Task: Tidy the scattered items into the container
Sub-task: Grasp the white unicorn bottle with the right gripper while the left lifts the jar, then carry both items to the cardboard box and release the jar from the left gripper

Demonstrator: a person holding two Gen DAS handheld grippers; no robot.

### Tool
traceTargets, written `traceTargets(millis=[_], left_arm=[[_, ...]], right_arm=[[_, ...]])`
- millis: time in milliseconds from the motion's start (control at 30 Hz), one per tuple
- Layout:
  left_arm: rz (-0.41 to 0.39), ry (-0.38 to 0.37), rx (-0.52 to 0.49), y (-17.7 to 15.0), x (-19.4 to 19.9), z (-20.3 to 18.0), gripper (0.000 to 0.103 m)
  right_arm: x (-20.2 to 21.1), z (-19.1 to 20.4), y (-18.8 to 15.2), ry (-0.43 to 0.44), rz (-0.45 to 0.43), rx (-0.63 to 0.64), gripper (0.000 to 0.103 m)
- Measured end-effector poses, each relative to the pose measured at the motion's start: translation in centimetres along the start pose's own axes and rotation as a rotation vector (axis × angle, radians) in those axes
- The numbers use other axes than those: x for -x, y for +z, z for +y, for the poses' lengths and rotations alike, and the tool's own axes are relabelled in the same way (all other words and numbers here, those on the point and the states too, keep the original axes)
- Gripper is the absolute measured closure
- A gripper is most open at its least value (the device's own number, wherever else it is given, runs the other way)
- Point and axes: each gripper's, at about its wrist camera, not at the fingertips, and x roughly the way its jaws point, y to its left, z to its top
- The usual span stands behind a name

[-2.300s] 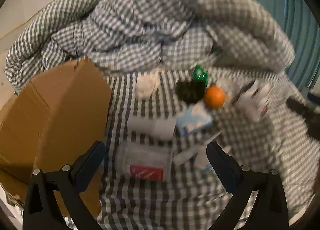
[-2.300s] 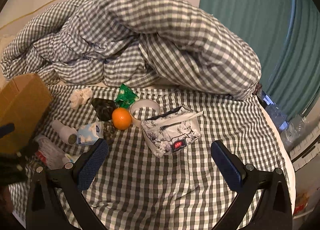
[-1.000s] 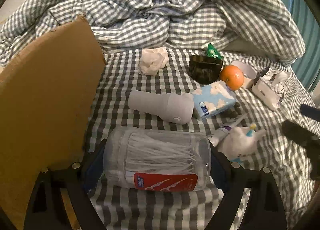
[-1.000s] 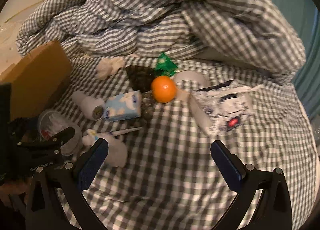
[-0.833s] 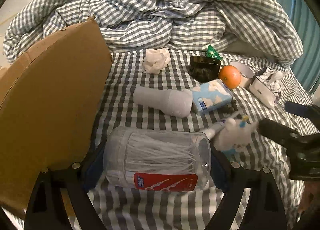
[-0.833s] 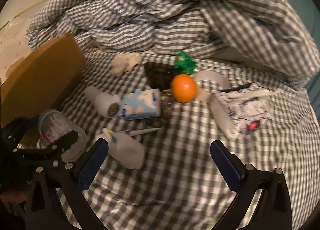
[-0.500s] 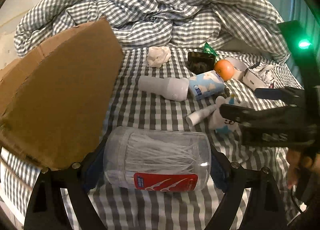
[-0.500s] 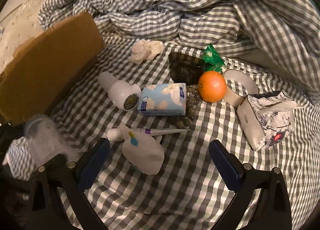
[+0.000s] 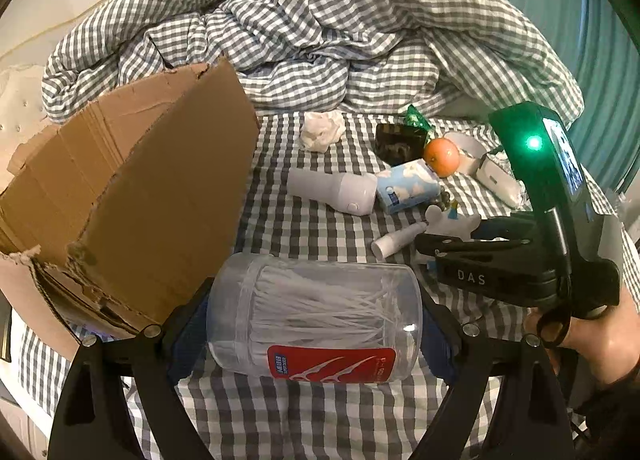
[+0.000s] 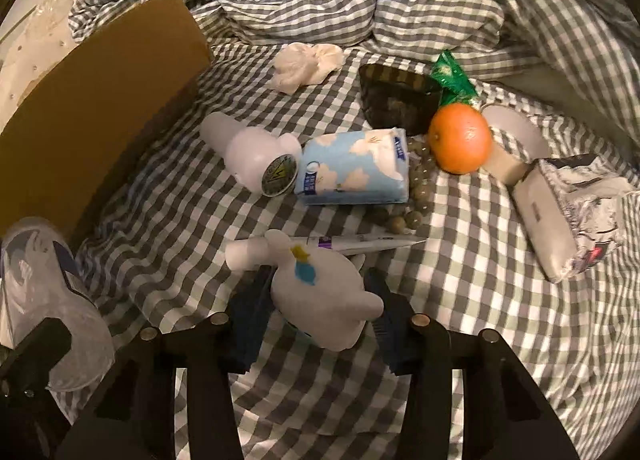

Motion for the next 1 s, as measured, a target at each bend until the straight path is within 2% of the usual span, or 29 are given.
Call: traceTargets(millis=[233, 467, 767, 1000], left_arm=[[-0.039, -0.003, 0.004, 1.1, 1.9, 0.2, 0.013], [-0.104, 0.01, 0.019, 2.8, 5.5, 0.6, 0.013], [-0.215, 0.057, 0.067, 5.5, 11.5, 3.7, 0.013], [-0.316, 0.123, 0.102, 7.9, 16.1, 7.8, 0.013]], right_arm=[[3.0, -0.6, 0.4, 0.001, -0.056, -0.03, 0.057], [8.3, 0.2, 1.1, -0.017, -0.153, -0.035, 0.057], [16.7, 1.4, 1.7, -0.04, -0.297, -0.064, 0.057], [21.9, 3.9, 3.0, -0.043, -0.405, -0.057, 0.057]])
